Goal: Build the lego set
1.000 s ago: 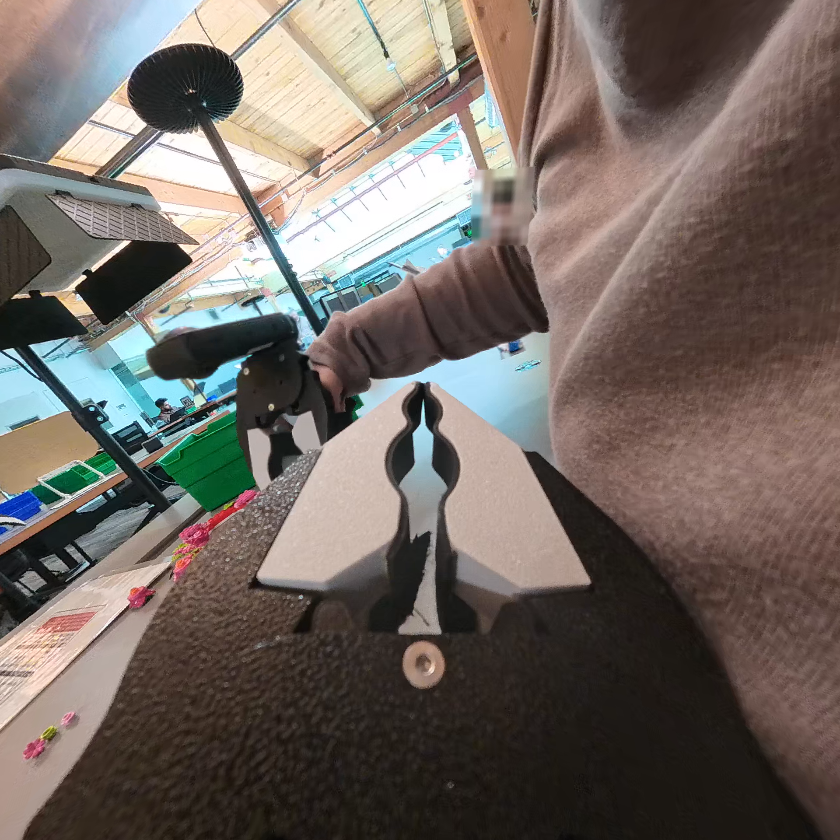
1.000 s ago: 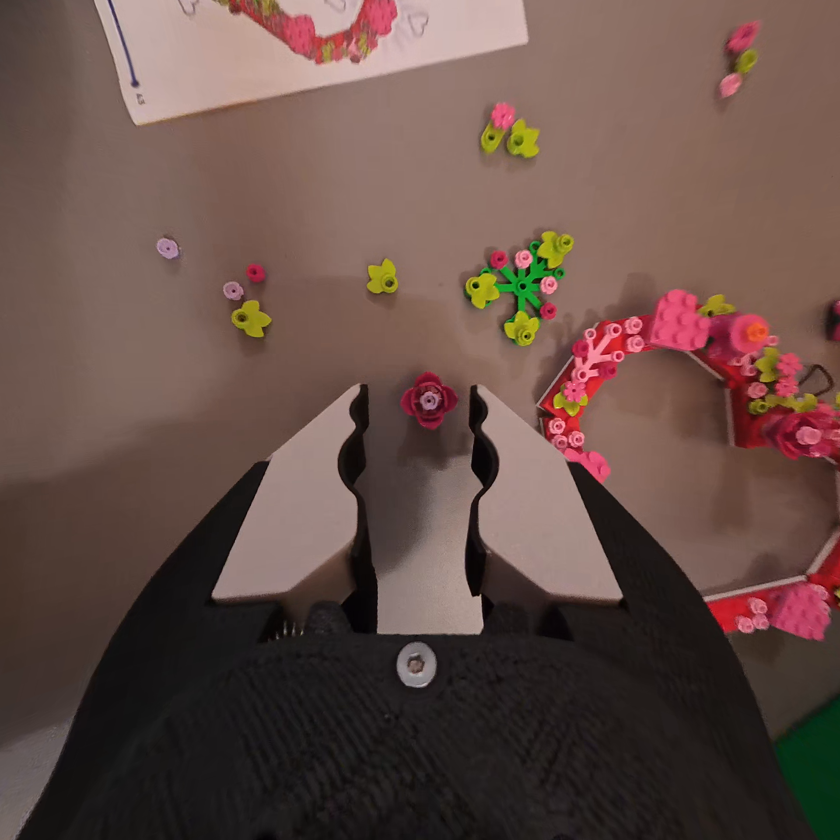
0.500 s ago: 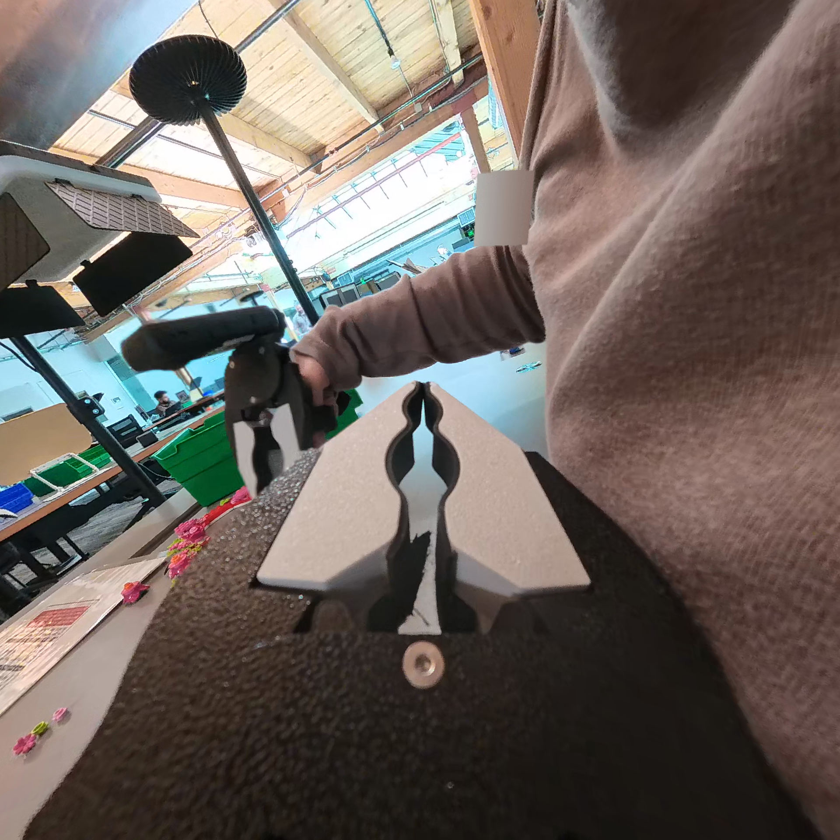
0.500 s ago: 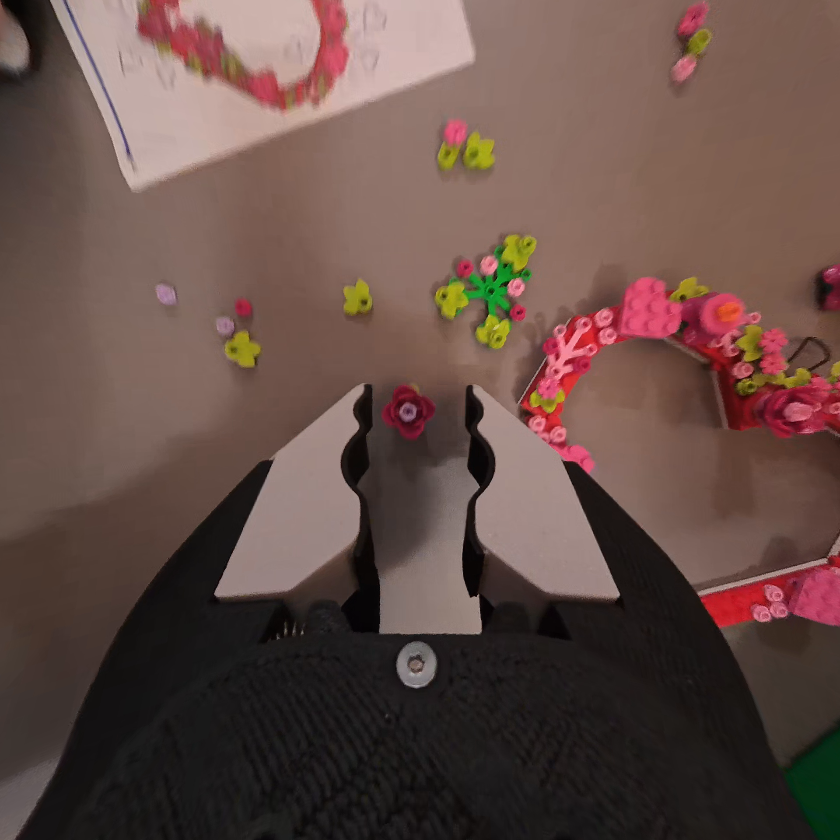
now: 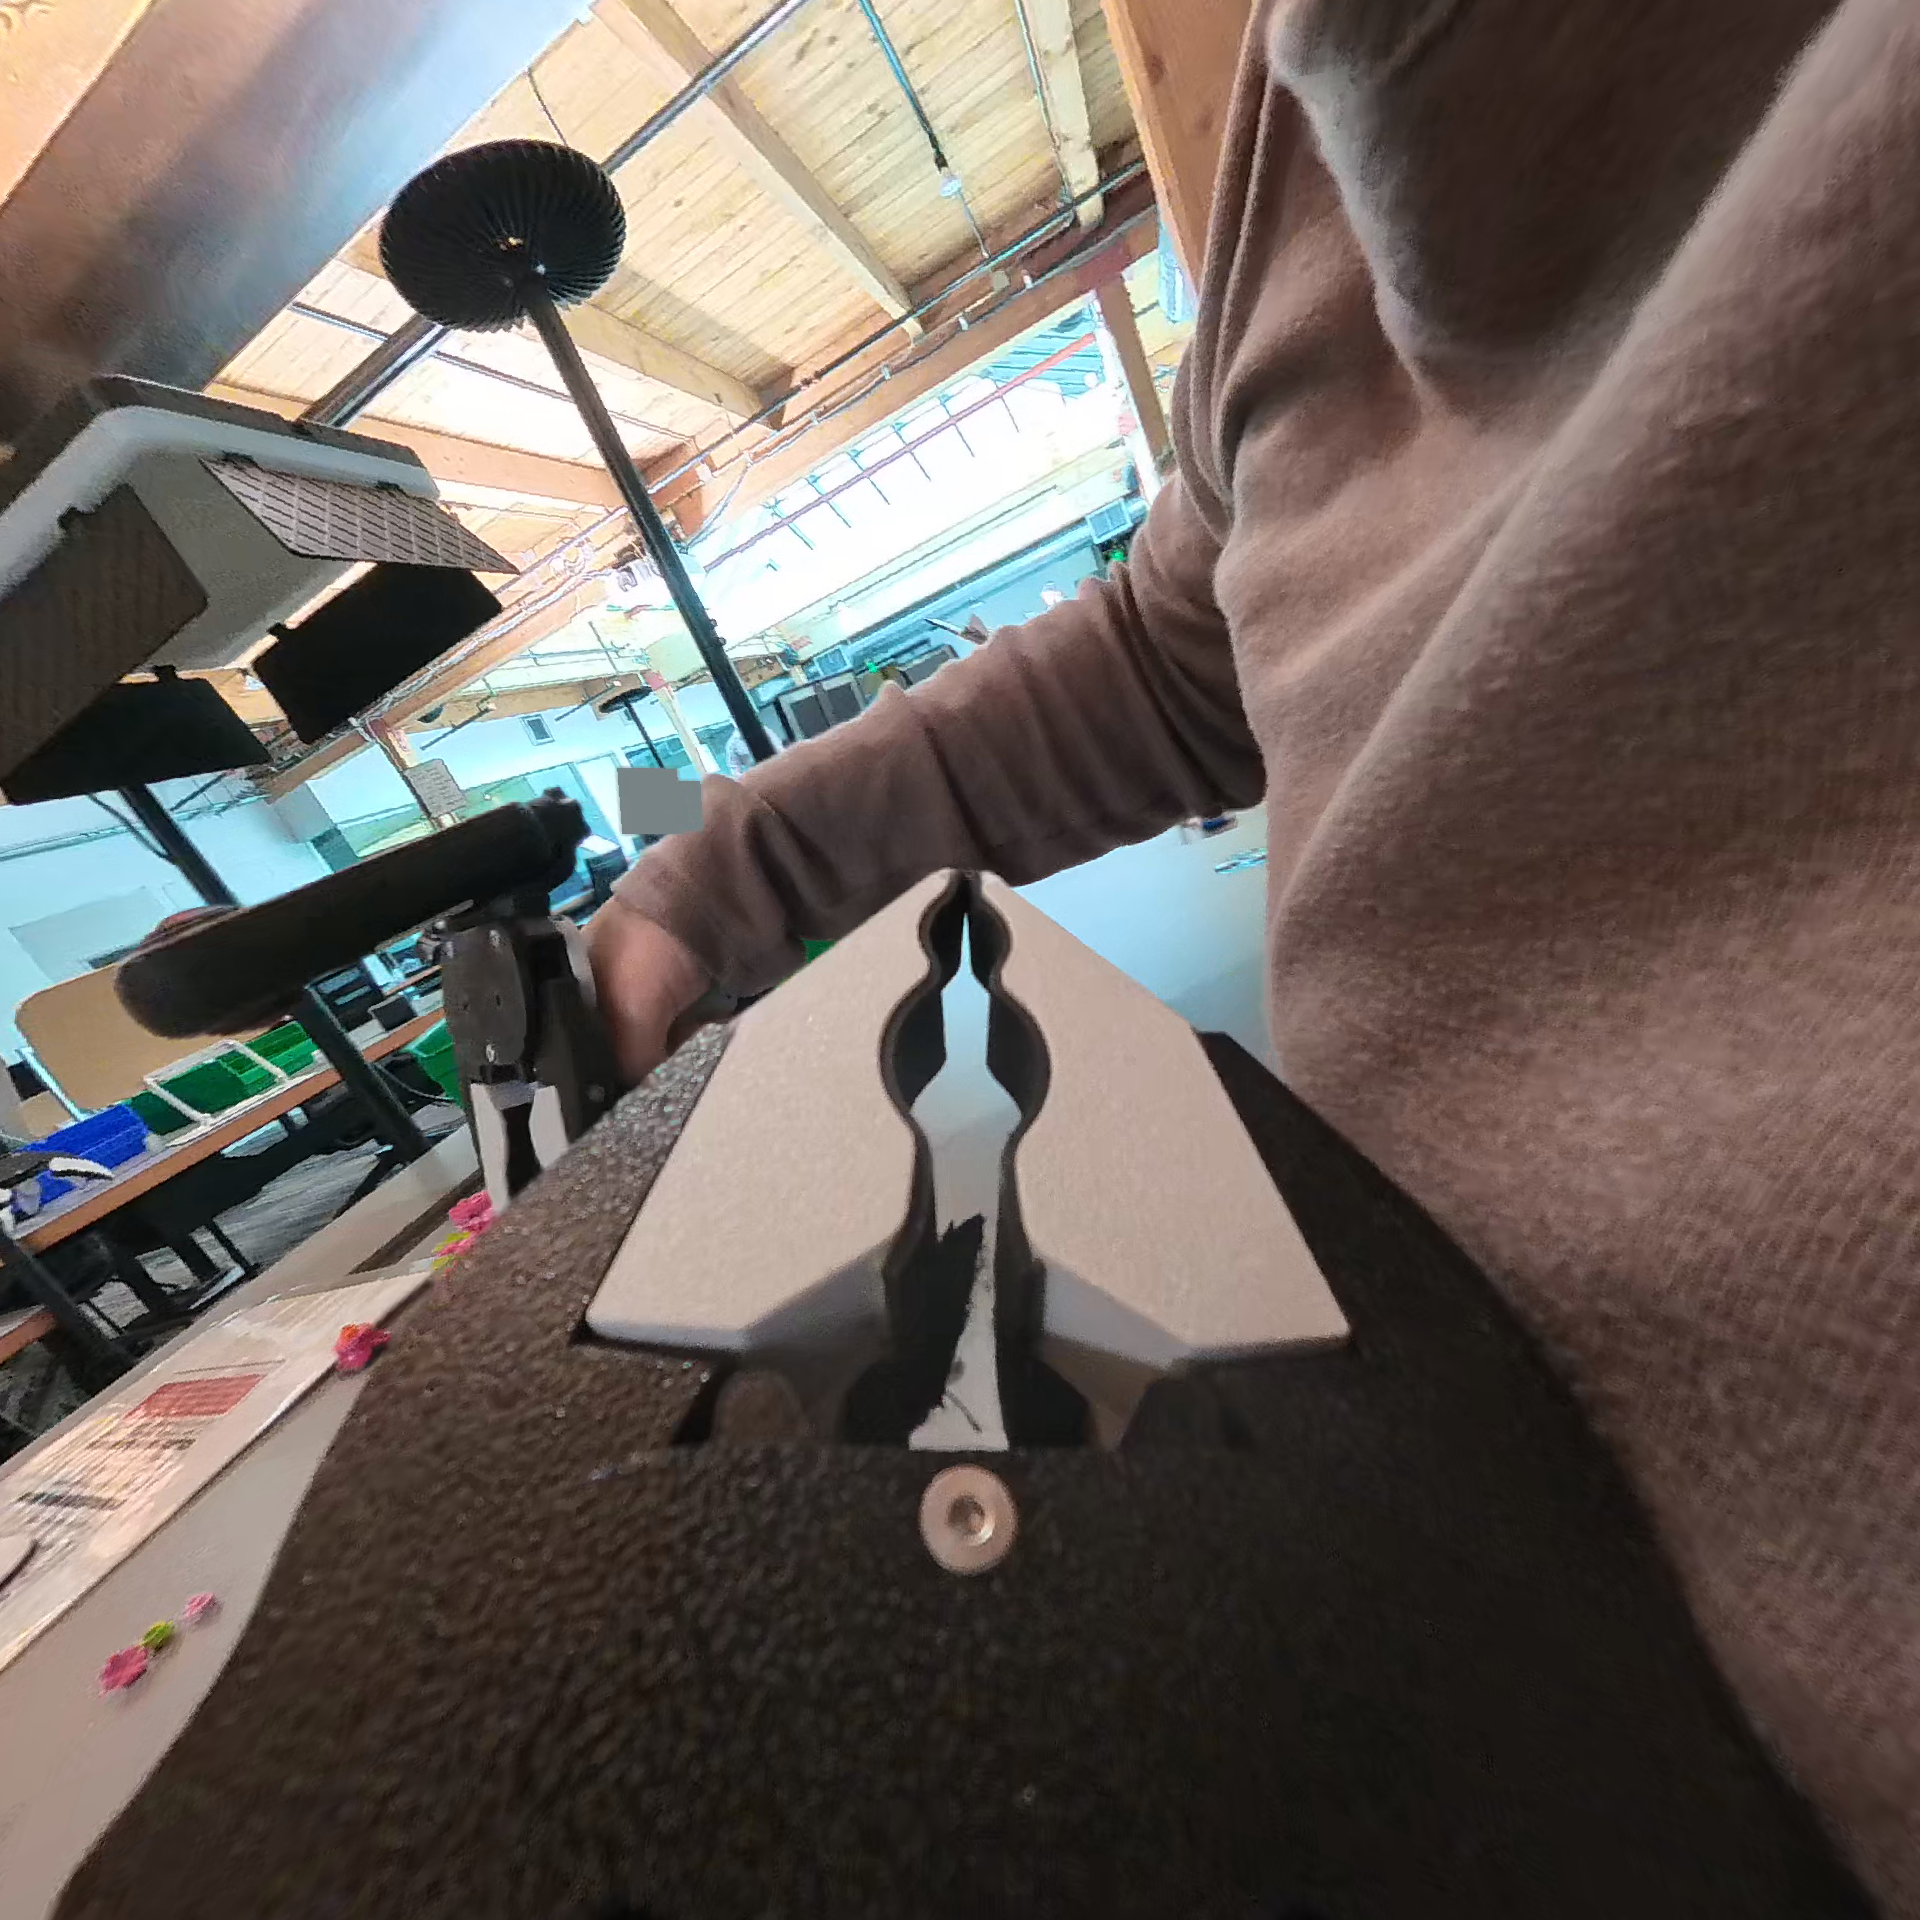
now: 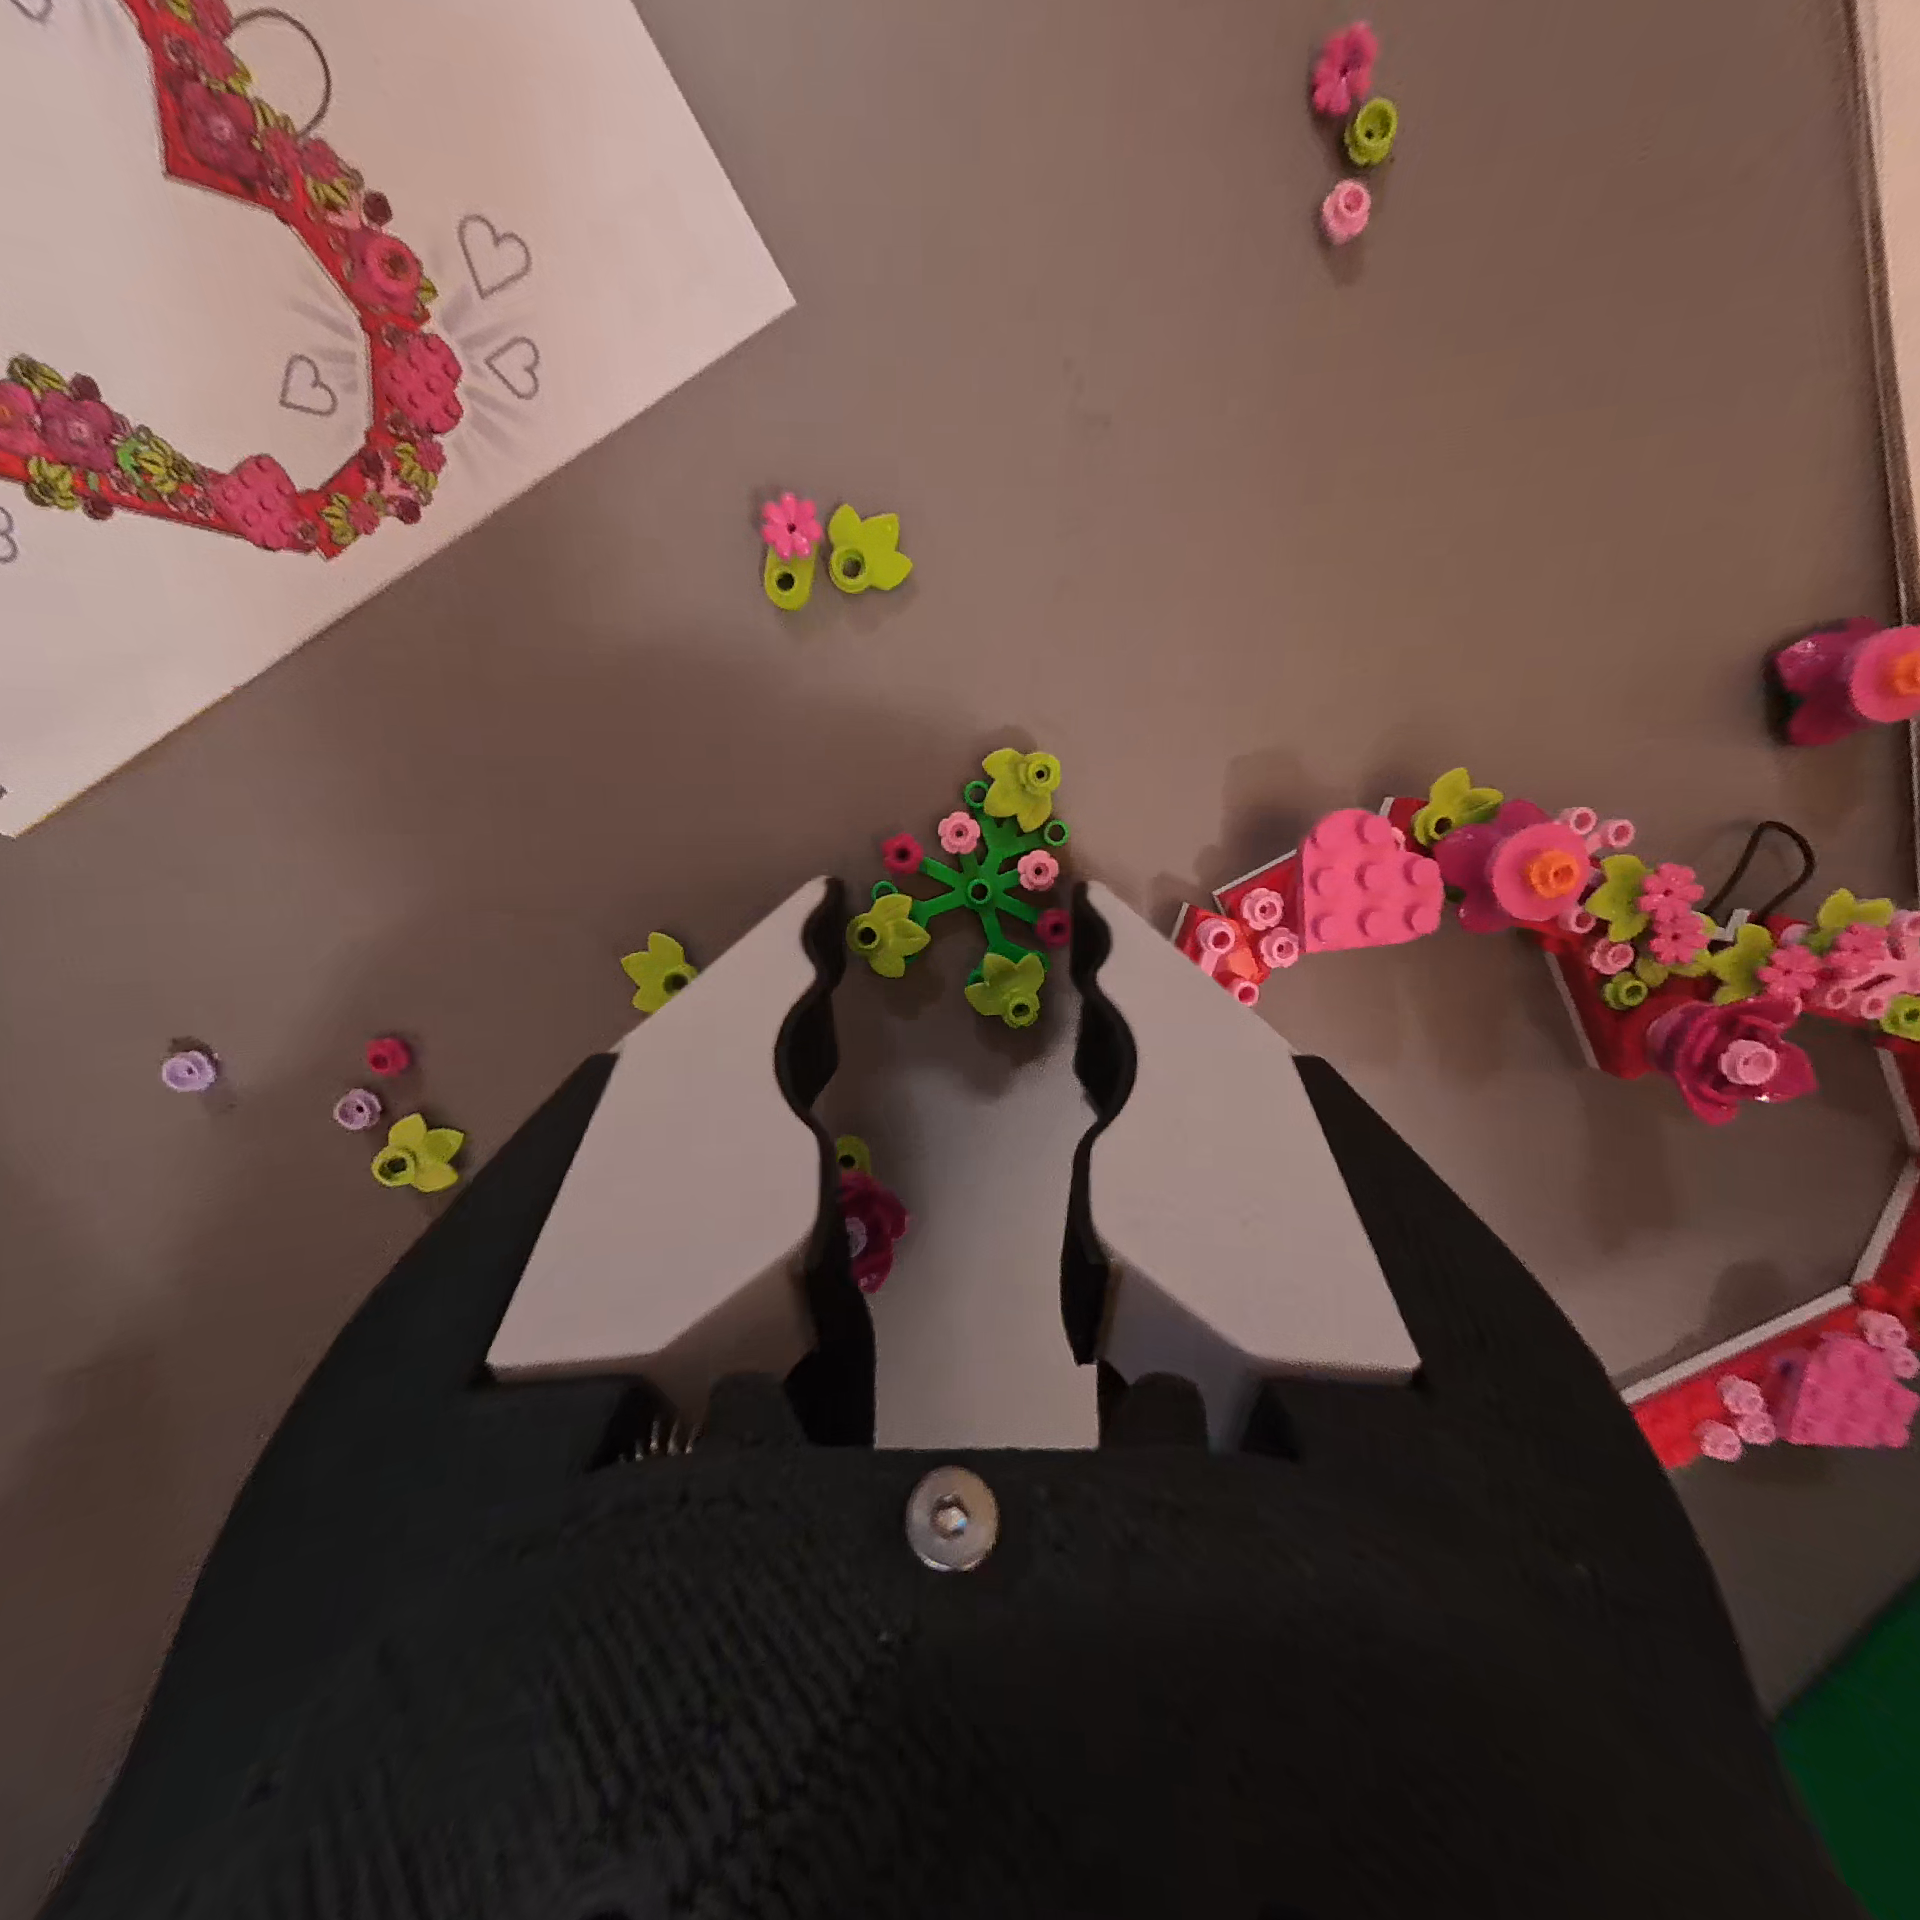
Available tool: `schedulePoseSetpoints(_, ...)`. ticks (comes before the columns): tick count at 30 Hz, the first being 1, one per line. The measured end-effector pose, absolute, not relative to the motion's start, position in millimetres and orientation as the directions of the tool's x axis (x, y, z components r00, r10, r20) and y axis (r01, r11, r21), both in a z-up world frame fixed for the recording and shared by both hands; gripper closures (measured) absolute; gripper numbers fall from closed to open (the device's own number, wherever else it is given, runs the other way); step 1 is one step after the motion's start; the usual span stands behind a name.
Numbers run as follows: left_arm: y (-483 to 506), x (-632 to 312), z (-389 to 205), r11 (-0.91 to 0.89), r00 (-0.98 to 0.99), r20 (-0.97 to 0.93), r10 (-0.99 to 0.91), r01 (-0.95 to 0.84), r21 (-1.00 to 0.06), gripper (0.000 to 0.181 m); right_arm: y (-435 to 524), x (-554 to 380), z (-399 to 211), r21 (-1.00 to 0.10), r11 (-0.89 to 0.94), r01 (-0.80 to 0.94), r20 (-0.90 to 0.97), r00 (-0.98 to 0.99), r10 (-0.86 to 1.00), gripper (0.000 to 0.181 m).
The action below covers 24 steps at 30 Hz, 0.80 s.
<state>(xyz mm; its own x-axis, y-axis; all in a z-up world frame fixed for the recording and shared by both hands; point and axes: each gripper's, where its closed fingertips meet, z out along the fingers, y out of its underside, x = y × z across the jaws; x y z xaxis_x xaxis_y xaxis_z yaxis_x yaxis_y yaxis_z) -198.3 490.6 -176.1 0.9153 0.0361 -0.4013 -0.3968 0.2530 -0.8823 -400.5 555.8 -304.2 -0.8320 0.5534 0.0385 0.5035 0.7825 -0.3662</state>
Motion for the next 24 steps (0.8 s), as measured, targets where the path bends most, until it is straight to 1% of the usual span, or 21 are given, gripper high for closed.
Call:
schedulePoseSetpoints(1, 489.3, -200.9, -174.0, 0.257, 0.917, -0.395, 0.05, -0.394, -0.882, 0.181, 556.1, -400.2, -304.2, -0.359, 0.793, 0.492, 0.039, -0.841, 0.54, 0.148)
schedulePoseSetpoints(4, 480.3, -217.3, -160.4, 0.268, 0.887, -0.425, 0.181, -0.461, -0.846, 0.181, 556.7, -398.5, -304.2, -0.337, 0.824, 0.457, 0.045, -0.866, 0.498, 0.149)
schedulePoseSetpoints(5, 479.5, -222.9, -159.7, 0.241, 0.866, -0.451, 0.216, -0.495, -0.835, 0.178, 556.6, -396.3, -303.5, -0.328, 0.84, 0.433, 0.051, -0.88, 0.473, 0.149)
schedulePoseSetpoints(8, 477.9, -252.1, -161.6, 0.079, 0.759, -0.551, 0.346, -0.609, -0.789, 0.165, 544.6, -383.3, -292.3, -0.363, 0.861, 0.355, 0.031, -0.919, 0.392, 0.149)
schedulePoseSetpoints(9, 478.3, -262.5, -165.1, 0.003, 0.71, -0.603, 0.363, -0.648, -0.762, 0.157, 539.0, -377.2, -286.2, -0.382, 0.864, 0.328, 0.022, -0.932, 0.363, 0.149)
schedulePoseSetpoints(12, 479.4, -299.8, -188.8, -0.297, 0.521, -0.783, 0.341, -0.73, -0.615, 0.124, 524.2, -356.0, -267.7, -0.418, 0.872, 0.254, -0.004, -0.961, 0.278, 0.149)
schedulePoseSetpoints(13, 480.2, -307.4, -199.1, -0.368, 0.478, -0.826, 0.298, -0.741, -0.562, 0.118, 519.3, -348.5, -262.2, -0.427, 0.873, 0.236, -0.018, -0.967, 0.253, 0.149)
schedulePoseSetpoints(15, 481.9, -315.6, -215.2, -0.459, 0.405, -0.888, 0.217, -0.761, -0.459, 0.117, 508.9, -333.1, -252.4, -0.445, 0.874, 0.195, -0.047, -0.98, 0.195, 0.149)
schedulePoseSetpoints(17, 483.3, -317.0, -223.3, -0.495, 0.338, -0.927, 0.164, -0.784, -0.374, 0.121, 501.0, -319.5, -244.8, -0.449, 0.878, 0.168, -0.073, -0.986, 0.152, 0.149)
schedulePoseSetpoints(20, 485.0, -311.8, -224.5, -0.497, 0.249, -0.96, 0.127, -0.822, -0.279, 0.127, 491.8, -305.5, -236.9, -0.453, 0.883, 0.123, -0.08, -0.992, 0.097, 0.149)
schedulePoseSetpoints(24, 486.1, -309.9, -226.4, -0.512, 0.155, -0.984, 0.091, -0.84, -0.18, 0.131, 486.1, -294.6, -233.0, -0.442, 0.893, 0.078, -0.07, -0.996, 0.052, 0.149)
